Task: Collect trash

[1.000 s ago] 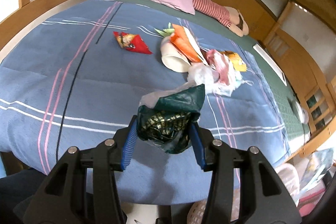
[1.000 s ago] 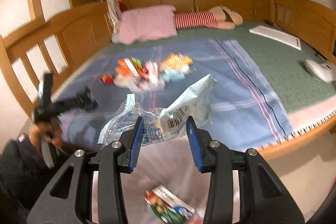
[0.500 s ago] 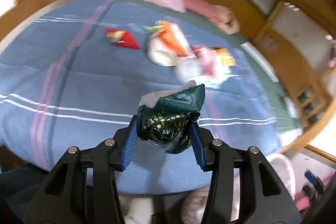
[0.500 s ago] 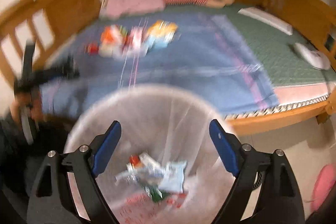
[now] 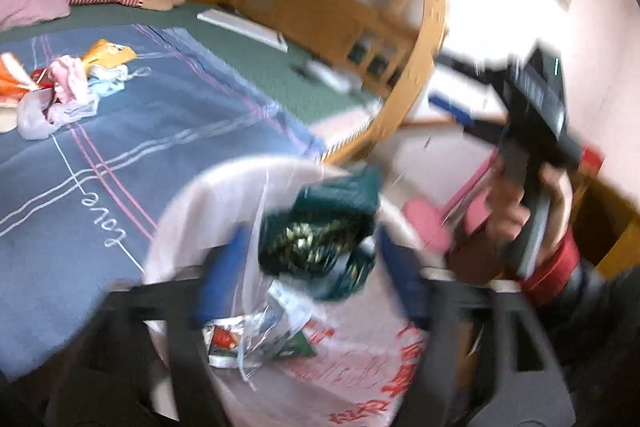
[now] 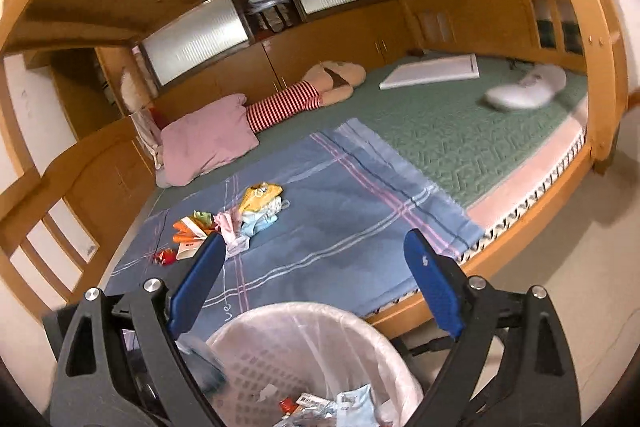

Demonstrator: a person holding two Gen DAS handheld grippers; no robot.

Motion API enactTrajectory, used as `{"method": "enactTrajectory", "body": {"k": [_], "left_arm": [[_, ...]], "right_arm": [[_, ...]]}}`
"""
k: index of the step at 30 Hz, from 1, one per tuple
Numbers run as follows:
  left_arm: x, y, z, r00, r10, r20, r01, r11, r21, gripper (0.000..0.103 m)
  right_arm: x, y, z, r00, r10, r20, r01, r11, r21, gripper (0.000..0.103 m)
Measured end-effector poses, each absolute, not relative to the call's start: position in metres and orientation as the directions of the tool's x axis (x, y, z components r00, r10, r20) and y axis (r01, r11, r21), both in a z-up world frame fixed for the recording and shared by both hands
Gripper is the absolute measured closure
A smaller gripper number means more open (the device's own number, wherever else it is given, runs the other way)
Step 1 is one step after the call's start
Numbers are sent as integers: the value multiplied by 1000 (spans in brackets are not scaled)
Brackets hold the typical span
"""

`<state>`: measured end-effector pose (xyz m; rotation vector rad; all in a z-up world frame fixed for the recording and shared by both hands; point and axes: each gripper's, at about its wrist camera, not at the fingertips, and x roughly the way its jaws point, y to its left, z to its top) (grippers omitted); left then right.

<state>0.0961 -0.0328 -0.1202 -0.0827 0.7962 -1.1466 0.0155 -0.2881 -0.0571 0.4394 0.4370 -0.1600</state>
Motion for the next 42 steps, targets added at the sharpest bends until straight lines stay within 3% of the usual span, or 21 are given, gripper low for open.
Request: {"method": "enactTrajectory", "body": {"k": [4, 7, 9, 12, 16, 19, 22, 24, 25, 28, 31, 33, 35, 37, 38, 42], "left_arm": [[95, -37, -122, 197, -819, -538, 786, 461, -413, 8], [113, -14, -115, 329, -783, -527, 701, 577, -420, 6], [137, 5, -111, 476, -665, -576, 579, 730, -364, 5], [194, 39, -109, 643, -342, -686, 277, 938, -208, 5], [248, 87, -103, 671, -143, -728, 44, 987, -153, 5], [263, 131, -104, 715, -29, -698, -114, 981, -158, 5], [261, 168, -123, 679, 11, -734, -277, 930, -242, 5], [258, 180, -133, 685, -75, -725, -308, 872, -381, 5], [259, 183, -136, 678, -79, -731, -324, 860, -394, 5], [266, 182, -138, 654, 15, -757, -371, 878, -303, 5], [265, 193, -148, 625, 26, -780, -421, 853, -309, 5], [264, 200, -150, 613, 20, -790, -441, 838, -321, 5], [257, 209, -153, 595, 54, -802, -487, 818, -307, 5], [255, 221, -158, 564, 86, -822, -549, 783, -295, 5], [254, 228, -163, 547, 81, -834, -581, 754, -308, 5], [246, 244, -175, 529, 48, -847, -648, 667, -368, 5]], "right_arm": [[22, -280, -68, 877, -43, -478, 242, 899, 365, 14], [32, -270, -72, 856, -55, -514, 245, 919, 309, 14], [43, -264, -74, 838, -56, -543, 243, 929, 279, 14], [69, -254, -77, 809, -39, -587, 231, 939, 256, 14], [123, -223, -78, 782, 49, -621, 155, 950, 271, 14], [175, -184, -75, 761, 120, -638, 56, 967, 249, 14], [230, -137, -81, 727, 144, -671, -32, 984, 176, 14], [276, -100, -96, 683, 143, -716, -88, 990, 113, 14], [298, -84, -106, 661, 129, -739, -97, 991, 87, 14], [348, -47, -134, 621, 74, -780, -109, 994, 8, 14], [394, -25, -169, 576, 22, -817, -105, 993, -48, 14], [410, -19, -187, 562, -21, -827, -104, 990, -95, 23], [414, -15, -200, 531, -20, -847, -139, 984, -110, 59], [410, -14, -204, 503, 40, -863, -179, 982, -59, 73], [408, -14, -204, 494, 61, -867, -191, 981, -40, 78], [387, -4, -193, 439, 240, -866, -277, 953, 124, 79]]}}
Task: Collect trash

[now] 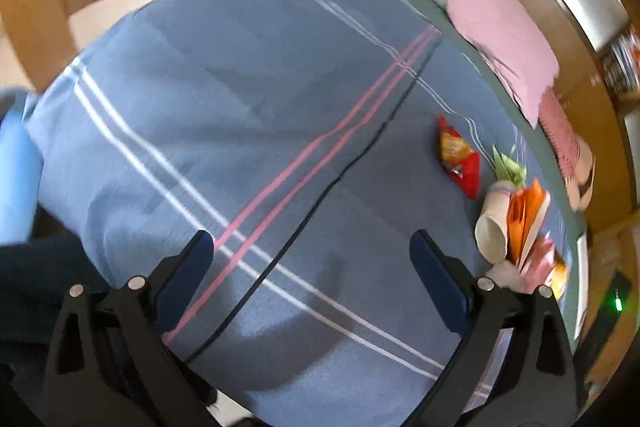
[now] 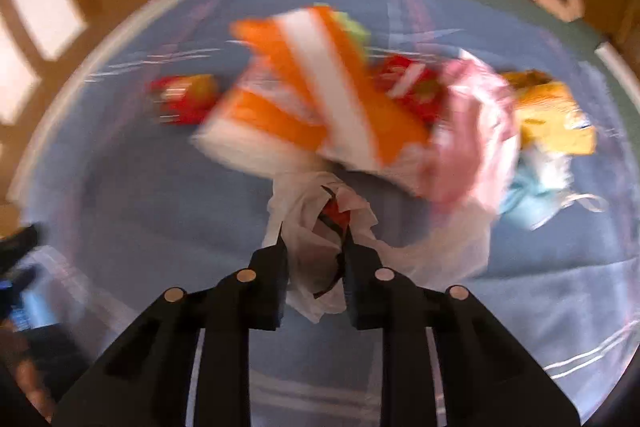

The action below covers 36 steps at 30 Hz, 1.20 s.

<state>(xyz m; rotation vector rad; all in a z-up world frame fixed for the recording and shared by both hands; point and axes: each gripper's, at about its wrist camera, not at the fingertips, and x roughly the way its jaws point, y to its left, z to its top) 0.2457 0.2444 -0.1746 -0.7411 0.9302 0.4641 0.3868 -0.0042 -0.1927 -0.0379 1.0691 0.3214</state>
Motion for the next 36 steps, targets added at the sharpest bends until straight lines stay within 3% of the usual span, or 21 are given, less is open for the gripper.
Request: {"method": "enactTrajectory", "body": {"k": [5, 9, 10, 12, 14, 20, 21, 23, 25, 29, 33, 34, 35, 36], "left_arm": [[234, 252, -172, 535, 88, -840, -681, 634, -367, 5], [228, 257, -173, 526, 105, -844, -701, 615, -360, 5], [227, 258, -173, 523, 110, -845, -707, 610, -358, 5], [227, 261, -174, 515, 117, -849, -716, 603, -352, 5], [227, 262, -175, 512, 115, -851, -719, 600, -351, 5], [227, 260, -174, 513, 111, -851, -713, 608, -350, 5], [227, 259, -174, 515, 109, -850, -709, 611, -352, 5], [229, 255, -173, 523, 102, -846, -695, 625, -355, 5], [232, 248, -171, 534, 91, -841, -670, 652, -355, 5], [240, 231, -166, 565, 60, -823, -600, 715, -359, 5], [247, 214, -160, 600, 21, -799, -519, 771, -369, 5], [249, 210, -159, 609, 2, -793, -495, 783, -377, 5], [251, 206, -158, 612, -11, -790, -475, 794, -379, 5], [253, 202, -157, 614, -16, -790, -460, 805, -374, 5]], "right_arm": [[355, 29, -181, 355, 354, -865, -433, 883, 184, 79], [340, 52, -181, 318, 356, -879, -516, 842, 154, 79], [337, 54, -183, 316, 350, -882, -526, 838, 144, 77], [334, 60, -184, 312, 348, -884, -539, 831, 137, 62], [333, 61, -181, 313, 375, -873, -533, 830, 166, 43], [332, 38, -151, 414, 440, -797, -482, 849, 219, 38], [334, 31, -143, 471, 420, -776, -453, 870, 196, 38], [343, 14, -132, 565, 352, -746, -370, 916, 152, 28], [362, -6, -127, 659, 194, -726, -219, 974, 62, 23], [410, -34, -150, 657, -61, -751, -14, 995, -94, 23], [437, -56, -186, 556, -106, -824, 66, 994, -83, 23], [441, -62, -193, 539, -76, -839, 71, 996, -45, 31], [440, -66, -198, 530, -50, -847, 75, 997, -13, 49], [440, -71, -204, 510, -10, -860, 78, 996, 35, 57]]}}
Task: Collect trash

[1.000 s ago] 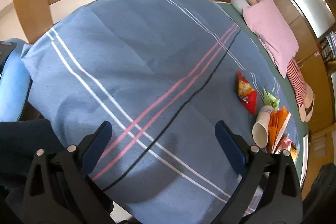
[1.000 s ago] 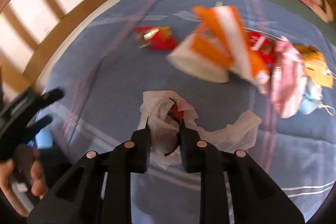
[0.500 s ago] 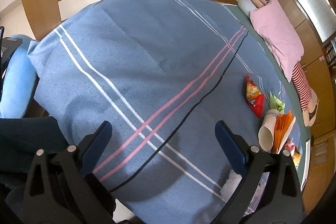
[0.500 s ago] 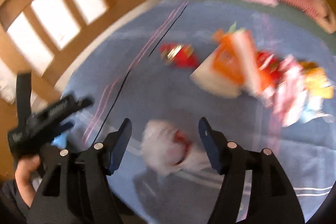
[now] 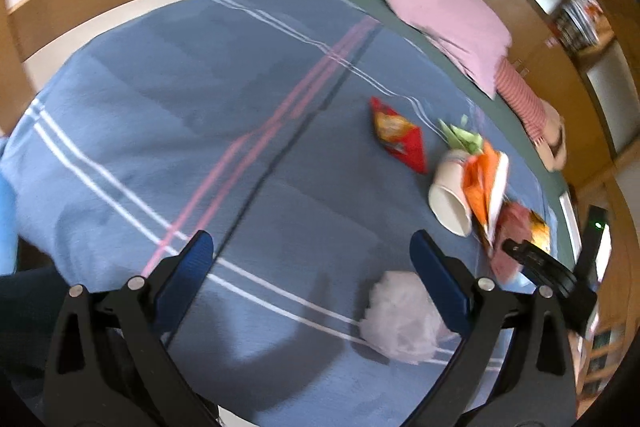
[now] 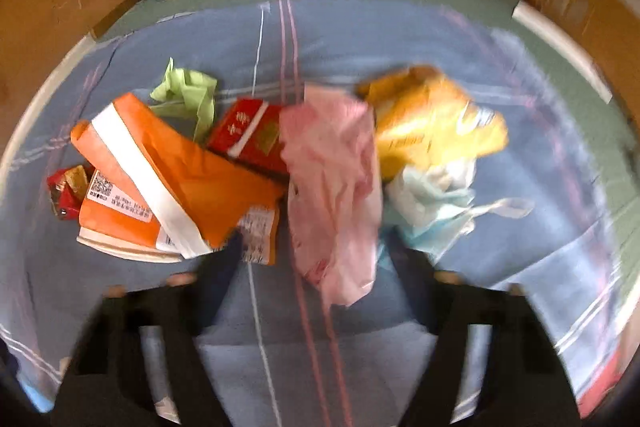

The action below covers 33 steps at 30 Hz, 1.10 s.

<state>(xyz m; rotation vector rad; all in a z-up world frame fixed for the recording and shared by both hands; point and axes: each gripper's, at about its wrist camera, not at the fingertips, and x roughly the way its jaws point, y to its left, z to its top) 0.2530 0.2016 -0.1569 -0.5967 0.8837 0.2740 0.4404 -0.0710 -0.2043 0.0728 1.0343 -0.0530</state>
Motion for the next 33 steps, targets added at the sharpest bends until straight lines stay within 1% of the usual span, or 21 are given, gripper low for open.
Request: {"method": "enactTrajectory", "body": {"k": [2, 3, 5, 7, 11, 15, 18, 22, 28, 31, 33], "left_arm": [[254, 199, -156, 616, -10, -788, -454, 813, -365, 5], [254, 199, -156, 617, -8, -787, -458, 810, -366, 5], [253, 202, -157, 612, -9, -791, -469, 801, -373, 5], [252, 207, -160, 605, -12, -796, -486, 787, -381, 5], [249, 213, -164, 597, -8, -802, -512, 766, -389, 5], [249, 212, -164, 595, -10, -804, -504, 775, -383, 5], [249, 210, -164, 598, -28, -801, -486, 782, -390, 5], [251, 201, -164, 596, -80, -799, -437, 802, -406, 5], [259, 179, -162, 595, -122, -794, -334, 861, -383, 5], [261, 169, -159, 601, -137, -787, -289, 881, -374, 5], [263, 162, -158, 601, -143, -786, -264, 893, -364, 5]], "right_arm": [[437, -77, -211, 485, 69, -872, 65, 991, 115, 81], [434, -79, -211, 481, 91, -872, 59, 989, 136, 83], [425, -81, -208, 485, 120, -866, 38, 987, 157, 89], [416, -84, -203, 488, 145, -861, 9, 985, 171, 90], [395, -88, -196, 465, 209, -860, -22, 974, 225, 90], [369, -90, -185, 418, 275, -866, -77, 960, 269, 90], [357, -87, -178, 394, 280, -876, -112, 960, 256, 90], [344, -82, -177, 379, 229, -896, -151, 971, 184, 90], [340, -87, -189, 348, 237, -907, -139, 970, 200, 90], [336, -86, -193, 330, 209, -921, -136, 976, 173, 90], [334, -86, -193, 344, 171, -923, -131, 982, 134, 68]]}}
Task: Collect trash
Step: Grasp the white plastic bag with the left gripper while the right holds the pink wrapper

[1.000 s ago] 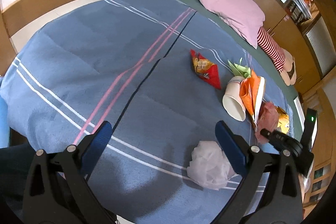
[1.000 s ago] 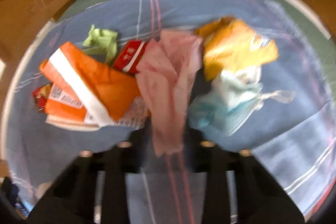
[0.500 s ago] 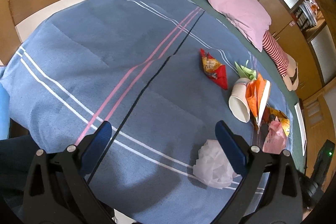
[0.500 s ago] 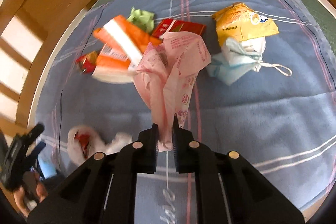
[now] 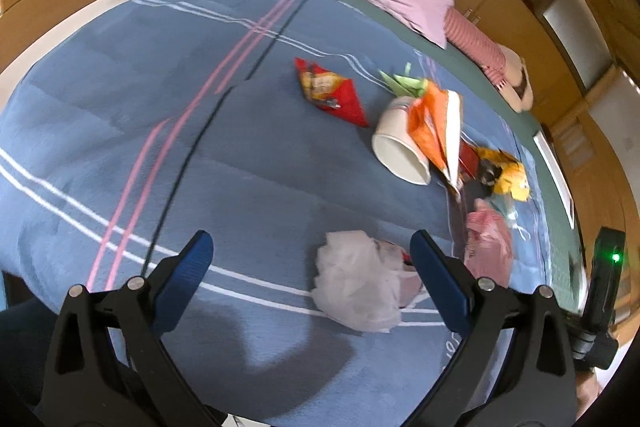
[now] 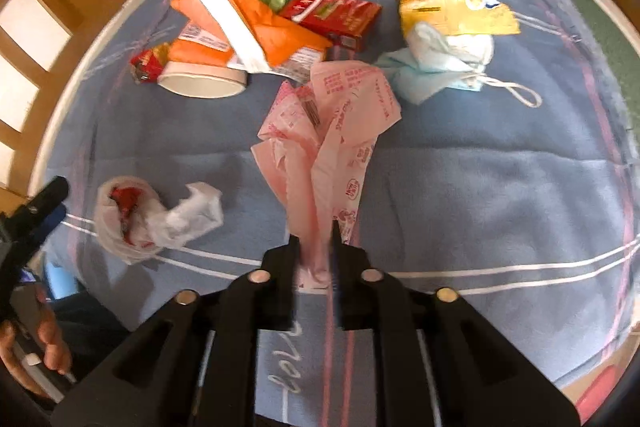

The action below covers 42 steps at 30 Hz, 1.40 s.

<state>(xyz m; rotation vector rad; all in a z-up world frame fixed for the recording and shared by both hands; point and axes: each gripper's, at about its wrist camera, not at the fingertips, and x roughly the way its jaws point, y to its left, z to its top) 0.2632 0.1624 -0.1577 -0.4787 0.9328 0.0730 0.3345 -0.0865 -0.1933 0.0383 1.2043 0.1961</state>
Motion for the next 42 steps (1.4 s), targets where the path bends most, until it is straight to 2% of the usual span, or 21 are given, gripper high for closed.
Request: {"method": "enactTrajectory", "body": {"k": [1, 2, 5, 10, 12, 13, 14, 15, 17, 25, 32, 33, 35, 36, 37, 42], "left_arm": [[264, 161, -157, 601, -140, -787, -259, 897, -358, 5], [264, 159, -157, 599, -135, -789, -257, 901, -350, 5], [264, 159, -158, 600, -139, -787, -258, 898, -355, 5], [265, 143, -155, 606, -181, -775, -175, 920, -351, 4], [266, 132, -155, 594, -193, -781, -120, 939, -322, 4], [267, 125, -157, 579, -198, -791, -89, 949, -303, 4], [268, 118, -158, 564, -201, -801, -63, 957, -284, 4], [269, 113, -160, 551, -203, -809, -43, 962, -270, 4], [270, 103, -163, 527, -207, -824, -6, 969, -247, 4], [271, 82, -181, 439, -206, -875, 76, 978, -192, 4], [274, 71, -193, 417, -147, -897, 109, 988, -111, 4], [273, 69, -194, 417, -142, -898, 114, 988, -104, 8], [274, 66, -198, 410, -135, -902, 133, 987, -87, 21], [274, 64, -200, 403, -127, -906, 139, 987, -77, 32], [274, 63, -203, 395, -111, -912, 143, 988, -59, 39], [272, 67, -203, 404, -78, -911, 144, 989, -21, 64]], "right_arm": [[334, -86, -190, 370, 150, -917, -123, 986, 112, 42], [334, -87, -185, 405, 136, -904, -111, 989, 99, 26], [339, -86, -177, 451, 117, -885, -89, 992, 85, 25], [360, -69, -196, 394, 37, -918, -88, 996, 3, 26], [364, -61, -209, 357, 7, -934, -98, 995, -30, 34], [365, -59, -214, 347, 11, -938, -103, 994, -26, 51], [365, -59, -218, 338, 21, -941, -104, 994, -15, 61], [365, -61, -220, 330, 39, -943, -95, 995, 8, 64], [366, -71, -218, 335, 72, -939, -51, 997, 58, 75], [339, -111, -164, 469, 137, -873, 55, 981, 184, 76], [278, -123, -119, 562, 241, -791, 8, 955, 297, 76], [264, -123, -114, 579, 248, -777, -4, 954, 301, 76], [247, -120, -109, 601, 239, -762, -13, 957, 289, 76], [241, -121, -108, 610, 231, -758, -13, 959, 282, 76], [230, -121, -107, 624, 215, -751, -11, 964, 267, 76], [199, -122, -106, 656, 177, -734, 9, 970, 242, 76]]}}
